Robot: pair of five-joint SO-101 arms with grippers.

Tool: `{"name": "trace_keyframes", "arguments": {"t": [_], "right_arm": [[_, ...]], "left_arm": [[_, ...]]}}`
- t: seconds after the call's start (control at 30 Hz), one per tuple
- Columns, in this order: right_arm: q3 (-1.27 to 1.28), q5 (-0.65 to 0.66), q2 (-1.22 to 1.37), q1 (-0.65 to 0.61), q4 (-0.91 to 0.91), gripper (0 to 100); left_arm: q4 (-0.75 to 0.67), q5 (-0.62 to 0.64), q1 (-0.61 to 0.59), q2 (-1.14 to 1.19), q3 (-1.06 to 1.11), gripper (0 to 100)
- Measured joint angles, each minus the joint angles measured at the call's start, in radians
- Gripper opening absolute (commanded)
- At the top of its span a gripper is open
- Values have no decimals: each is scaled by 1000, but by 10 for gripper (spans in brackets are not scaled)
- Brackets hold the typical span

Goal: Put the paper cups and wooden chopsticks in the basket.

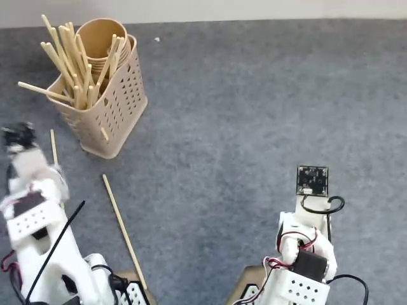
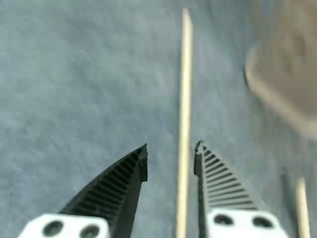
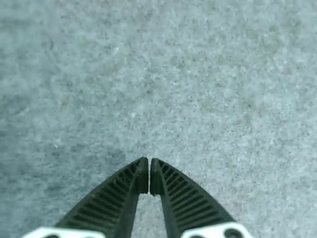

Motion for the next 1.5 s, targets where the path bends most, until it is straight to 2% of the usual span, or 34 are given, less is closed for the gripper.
{"name": "trace_keyframes", "arguments": {"t": [0.1,0.23,0.33,0.5,0.67,1.0,1.07,1.2,1.37,1.5], "right_arm": [[0,0,0,0,0,27],[0,0,0,0,0,27],[0,0,0,0,0,27],[0,0,0,0,0,27],[0,0,0,0,0,27],[0,0,0,0,0,27],[0,0,0,0,0,27],[0,0,0,0,0,27],[0,0,0,0,0,27],[0,0,0,0,0,27]], "left_arm": [[52,68,-15,0,-155,194],[298,144,-15,0,-333,200],[345,196,-15,0,-327,200],[351,206,-14,0,-195,197],[239,130,-12,0,-44,197],[-21,118,-25,0,224,195],[-46,114,-48,0,242,170],[-57,31,-61,0,264,0],[-60,-8,-66,0,244,6],[-49,-8,-69,0,101,5]]}}
